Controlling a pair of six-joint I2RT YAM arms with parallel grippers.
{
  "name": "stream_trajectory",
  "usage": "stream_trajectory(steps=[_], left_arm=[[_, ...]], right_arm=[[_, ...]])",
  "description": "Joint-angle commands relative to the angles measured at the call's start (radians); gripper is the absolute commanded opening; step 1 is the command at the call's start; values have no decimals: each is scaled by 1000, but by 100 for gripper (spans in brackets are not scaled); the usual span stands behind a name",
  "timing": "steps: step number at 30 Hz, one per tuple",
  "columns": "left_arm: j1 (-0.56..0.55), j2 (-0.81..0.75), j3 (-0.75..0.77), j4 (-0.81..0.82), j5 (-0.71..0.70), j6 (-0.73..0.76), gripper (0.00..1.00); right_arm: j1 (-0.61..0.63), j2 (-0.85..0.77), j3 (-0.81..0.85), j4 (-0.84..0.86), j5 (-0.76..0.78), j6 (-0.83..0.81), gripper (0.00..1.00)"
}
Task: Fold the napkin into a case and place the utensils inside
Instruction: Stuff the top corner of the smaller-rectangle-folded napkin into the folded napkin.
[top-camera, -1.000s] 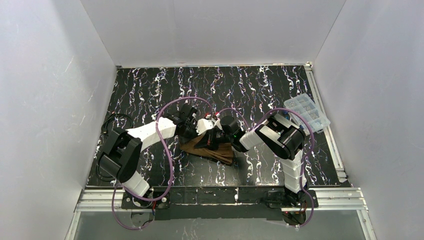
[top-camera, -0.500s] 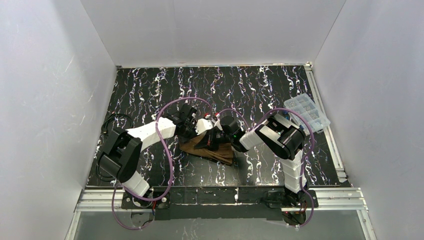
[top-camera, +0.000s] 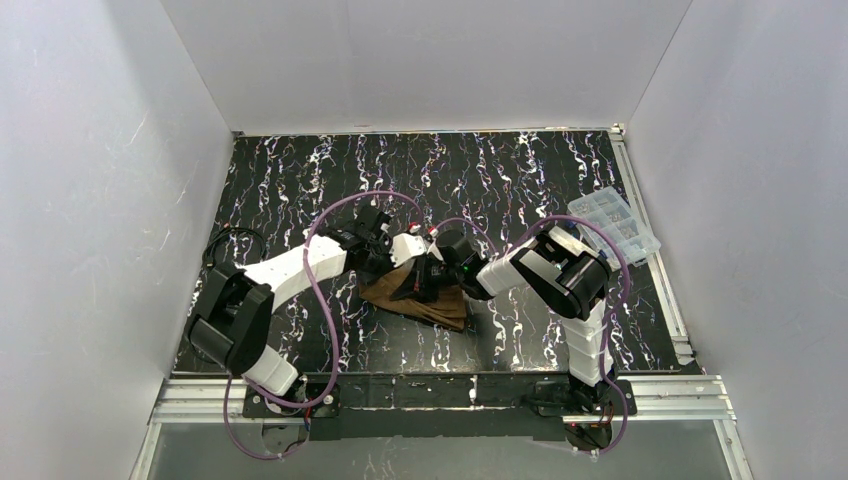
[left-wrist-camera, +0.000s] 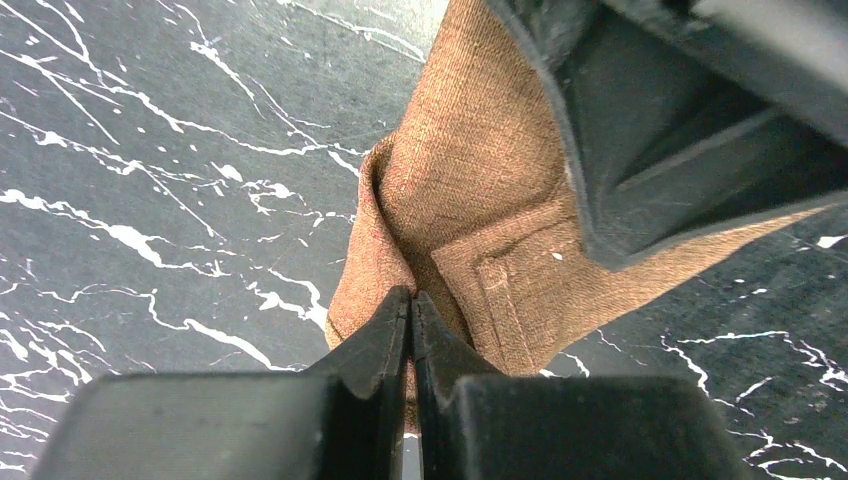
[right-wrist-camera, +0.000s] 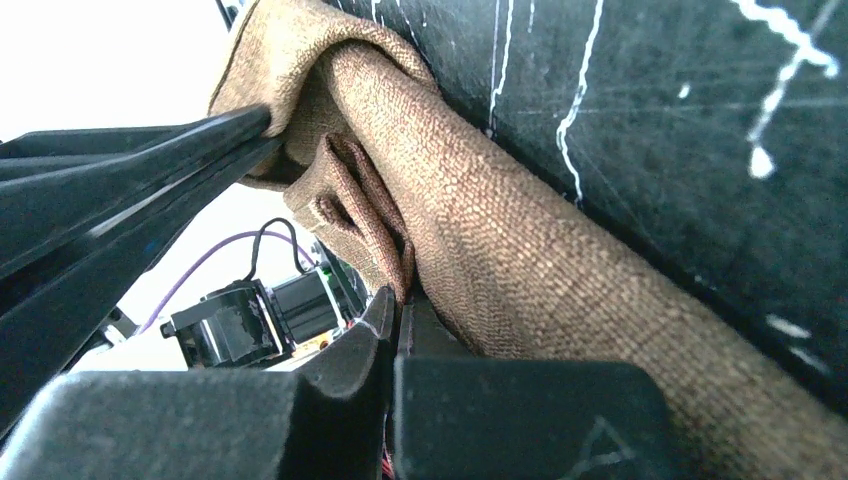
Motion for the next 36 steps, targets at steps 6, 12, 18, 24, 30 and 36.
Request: stream_trajectory(steps=[6, 12, 18, 24, 30, 36], left_arm=[[1, -95, 2, -37, 87, -17, 0], [1, -103, -19, -26, 89, -5, 0], [1, -118, -64, 16, 72, 28, 0], [1, -117, -65, 34, 68, 33, 0], [1, -122, -68, 30, 74, 35, 0], [1, -121, -79, 29, 90, 36, 0]], right_arm=[[2, -43, 73, -136, 8, -59, 1], [1, -64, 101, -180, 6, -73, 1], [-1, -70, 147, -222, -3, -81, 1], [-1, -49, 206, -276, -17, -91, 1], [-2, -17, 247, -333, -24, -111, 1], [-7, 0, 274, -352, -12, -150, 1]])
